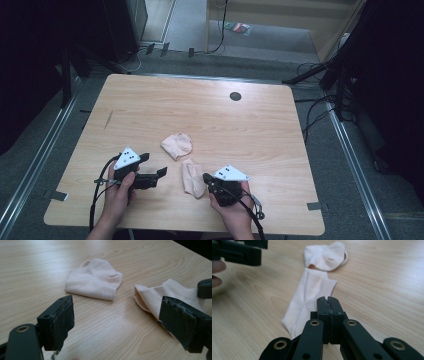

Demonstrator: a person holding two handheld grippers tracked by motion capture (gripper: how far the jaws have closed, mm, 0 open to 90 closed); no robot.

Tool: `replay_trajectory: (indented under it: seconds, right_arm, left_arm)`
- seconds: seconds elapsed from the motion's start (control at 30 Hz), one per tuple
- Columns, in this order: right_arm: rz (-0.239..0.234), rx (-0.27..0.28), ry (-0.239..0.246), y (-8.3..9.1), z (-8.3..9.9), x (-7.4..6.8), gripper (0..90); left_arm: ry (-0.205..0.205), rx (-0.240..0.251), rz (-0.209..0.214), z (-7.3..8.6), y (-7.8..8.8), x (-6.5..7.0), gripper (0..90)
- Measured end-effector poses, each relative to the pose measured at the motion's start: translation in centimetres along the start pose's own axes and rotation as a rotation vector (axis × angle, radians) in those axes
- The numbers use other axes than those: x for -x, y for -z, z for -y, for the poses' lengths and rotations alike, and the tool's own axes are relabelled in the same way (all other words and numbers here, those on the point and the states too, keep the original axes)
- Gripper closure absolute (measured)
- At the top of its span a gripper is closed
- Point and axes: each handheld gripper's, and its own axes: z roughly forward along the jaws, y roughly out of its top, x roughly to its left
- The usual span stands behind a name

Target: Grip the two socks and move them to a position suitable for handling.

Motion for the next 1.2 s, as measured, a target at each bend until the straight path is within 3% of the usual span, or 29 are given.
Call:
replay_trajectory:
  seconds: [0.3,0.5,0.63,0.83,0.97,1.07,1.2]
  right_arm:
    - [-0.01,0.086,0.027,2.6,-2.1,1.2,90.0]
    - [0.017,0.082,-0.005,3.6,-2.1,3.3,90.0]
    - [0.024,0.065,-0.019,3.5,-1.6,4.2,90.0]
    - [0.027,0.055,-0.009,3.4,-1.1,4.5,90.0]
    - [0.028,0.047,-0.012,3.3,-0.9,4.7,90.0]
    - [0.028,0.047,-0.012,3.2,-0.9,4.8,90.0]
    - [0.029,0.048,-0.006,3.4,-0.9,4.9,90.0]
  left_arm:
    - [-0.013,-0.035,0.002,-0.1,-1.1,1.3,13.3]
    - [-0.012,-0.051,0.044,-0.7,-2.9,2.8,14.6]
    - [-0.012,-0.085,0.045,-1.2,-5.0,4.2,24.5]
    - [0.066,-0.117,0.063,-1.3,-7.5,4.7,36.0]
    - [0.016,-0.141,0.049,-1.0,-8.2,6.0,40.7]
    - [0.007,-0.152,0.037,-0.9,-8.5,6.5,53.5]
    - [0.025,-0.163,0.086,-0.8,-8.1,6.0,89.4]
